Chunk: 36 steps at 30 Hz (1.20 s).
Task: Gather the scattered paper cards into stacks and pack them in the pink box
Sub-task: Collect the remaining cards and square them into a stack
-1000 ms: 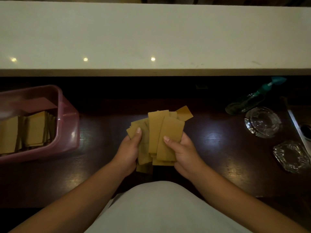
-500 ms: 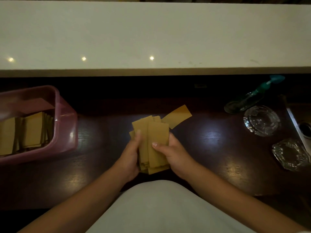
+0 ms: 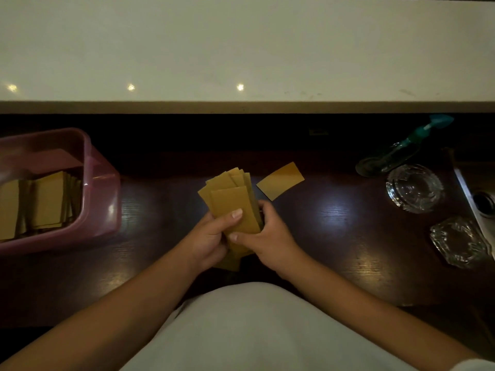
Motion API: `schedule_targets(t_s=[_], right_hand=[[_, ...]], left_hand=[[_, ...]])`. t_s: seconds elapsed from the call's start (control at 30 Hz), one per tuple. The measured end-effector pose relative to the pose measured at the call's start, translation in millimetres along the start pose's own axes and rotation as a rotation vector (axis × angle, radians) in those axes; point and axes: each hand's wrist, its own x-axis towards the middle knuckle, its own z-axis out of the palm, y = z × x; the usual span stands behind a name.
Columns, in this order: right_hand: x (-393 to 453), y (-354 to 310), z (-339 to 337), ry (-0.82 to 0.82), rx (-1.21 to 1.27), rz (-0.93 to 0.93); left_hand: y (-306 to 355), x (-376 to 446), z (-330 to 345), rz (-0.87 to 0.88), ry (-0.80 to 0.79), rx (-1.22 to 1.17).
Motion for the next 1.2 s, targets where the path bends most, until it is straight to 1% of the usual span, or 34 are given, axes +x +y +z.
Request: schedule_targets(t_s=[0.07,0.17,0.2,0.27,0.33,0.37,0.43,0.5,0.57,0.7,0.77,0.83,0.9,0.97,1.1,1.2], right_hand=[[2,-4,-11,0.004,-0.057,-0.026],[11,-7,-30,0.054,-0.233,-0.047],[15,-6,-36,0.081,-0.321,-0.064],[25,-3,-47,0.110,-0.616,-0.126],[34,3,-49,0.079,-0.990,-0.212],[38,6,-48,0.060,-1.114,-0.259],[44,12,-43,0.054,-1.220,-0.293],[47,20,-41,0.059,-1.212,-0.262],[47,33,-42,0.045,-1.148,-0.247],[45,51,-42,-0.014,-0.899,-0.298],[42,52,-48,0.019,-0.741,-0.288],[39,57,-57,0.096,-0.635,-0.285],[38,63,-60,0.156,-0.547,-0.231],[39,64,-53,0.176,-0.475,-0.171],[45,61,-36,0.175,-0.418,-0.142],[46,62,-42,0.115,-0.558,-0.164]], left_hand=[[7,5,-6,0.005,-0.043,0.110],[28,19,-20,0.135,0.047,0.178],[34,24,-25,0.195,0.060,0.259],[44,33,-29,0.271,0.049,0.594],[43,42,-28,0.265,-0.029,0.912],[39,46,-26,0.253,-0.074,1.027],[28,52,-27,0.226,-0.128,1.155],[16,56,-31,0.211,-0.114,1.185],[5,57,-34,0.223,-0.079,1.196],[-17,56,-39,0.357,-0.073,1.317],[-21,57,-43,0.369,-0.036,1.286],[-20,58,-45,0.358,-0.005,1.233],[-18,57,-43,0.356,-0.003,1.215],[-20,56,-39,0.380,-0.024,1.241],[-30,52,-35,0.448,-0.033,1.359],[-25,53,-40,0.486,-0.021,1.576]])
